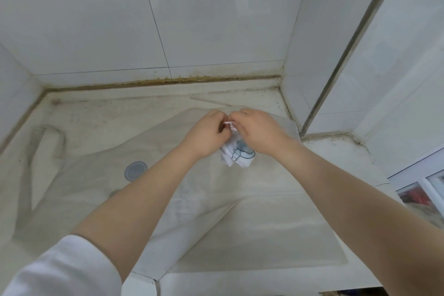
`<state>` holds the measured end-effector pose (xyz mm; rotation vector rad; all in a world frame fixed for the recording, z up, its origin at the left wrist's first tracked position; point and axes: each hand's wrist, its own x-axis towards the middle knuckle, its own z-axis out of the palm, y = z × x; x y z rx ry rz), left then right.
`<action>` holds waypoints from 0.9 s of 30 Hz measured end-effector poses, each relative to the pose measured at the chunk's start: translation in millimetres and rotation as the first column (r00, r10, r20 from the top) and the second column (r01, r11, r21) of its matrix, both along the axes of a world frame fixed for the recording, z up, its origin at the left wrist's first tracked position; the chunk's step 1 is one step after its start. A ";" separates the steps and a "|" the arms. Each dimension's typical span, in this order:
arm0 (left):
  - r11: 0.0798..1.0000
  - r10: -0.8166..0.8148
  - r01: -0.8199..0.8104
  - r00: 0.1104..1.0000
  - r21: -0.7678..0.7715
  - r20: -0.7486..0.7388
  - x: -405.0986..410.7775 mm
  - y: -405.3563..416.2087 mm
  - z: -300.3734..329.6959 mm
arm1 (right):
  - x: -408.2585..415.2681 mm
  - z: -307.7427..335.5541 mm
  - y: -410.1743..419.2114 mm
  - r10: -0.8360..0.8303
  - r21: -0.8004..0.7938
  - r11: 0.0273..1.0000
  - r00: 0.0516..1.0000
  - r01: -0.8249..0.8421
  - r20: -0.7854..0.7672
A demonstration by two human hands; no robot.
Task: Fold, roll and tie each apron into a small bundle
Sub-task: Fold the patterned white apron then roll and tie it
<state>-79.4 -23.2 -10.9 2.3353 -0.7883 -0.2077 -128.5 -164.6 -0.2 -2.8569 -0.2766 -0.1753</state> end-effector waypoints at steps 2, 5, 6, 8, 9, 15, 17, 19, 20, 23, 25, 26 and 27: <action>1.000 -0.018 0.018 0.996 0.011 0.084 1.4 4.1 -1.2 | -1.2 6.0 -2.0 0.007 0.327 0.945 0.998 0.016 -0.069; 0.999 -0.033 0.040 0.987 -0.036 0.160 0.4 8.9 -0.2 | -2.3 19.9 -6.6 0.110 0.757 0.619 0.932 0.208 -0.346; 0.995 -0.048 0.065 0.978 -0.081 0.203 -2.5 8.3 0.7 | -2.1 24.5 -10.9 0.171 0.816 0.507 0.896 0.278 -0.411; 0.986 -0.056 0.099 0.956 -0.134 0.289 -8.4 4.3 2.8 | 1.0 29.5 -19.7 0.285 0.861 0.339 0.832 0.378 -0.477; 0.985 -0.050 0.102 0.942 -0.140 0.332 -11.0 1.6 3.5 | 2.1 33.1 -22.4 0.319 0.857 0.294 0.803 0.422 -0.504; 0.917 0.139 -0.031 0.959 -0.397 0.248 -24.1 -10.7 3.6 | 4.2 41.9 -30.6 0.378 0.839 0.157 0.753 0.521 -0.538; 0.890 0.129 -0.012 0.965 -0.456 0.227 -21.0 -13.9 6.9 | 2.0 39.0 -37.6 0.393 0.836 0.063 0.757 0.545 -0.523; 0.905 0.044 0.090 0.952 -0.415 0.303 -21.3 -17.1 9.5 | -0.6 35.9 -42.6 0.377 0.849 0.031 0.781 0.527 -0.498; 0.910 0.038 0.101 0.945 -0.402 0.324 -22.2 -19.9 9.8 | -2.3 34.9 -44.1 0.364 0.868 0.037 0.802 0.495 -0.473; 0.882 0.132 0.035 0.938 -0.469 0.319 -25.5 -28.4 14.5 | -5.7 34.4 -46.8 0.403 0.919 0.026 0.837 0.394 -0.370; 0.880 0.141 0.060 0.914 -0.471 0.381 -25.6 -33.6 17.5 | -7.0 35.2 -49.9 0.433 0.921 -0.003 0.831 0.390 -0.350; 0.895 0.136 0.076 0.892 -0.439 0.432 -23.6 -35.1 18.9 | -7.3 35.0 -50.7 0.432 0.922 -0.013 0.833 0.388 -0.345; 0.916 0.132 0.080 0.865 -0.393 0.484 -22.8 -38.6 18.8 | -8.1 34.5 -53.4 0.419 0.926 0.000 0.841 0.377 -0.342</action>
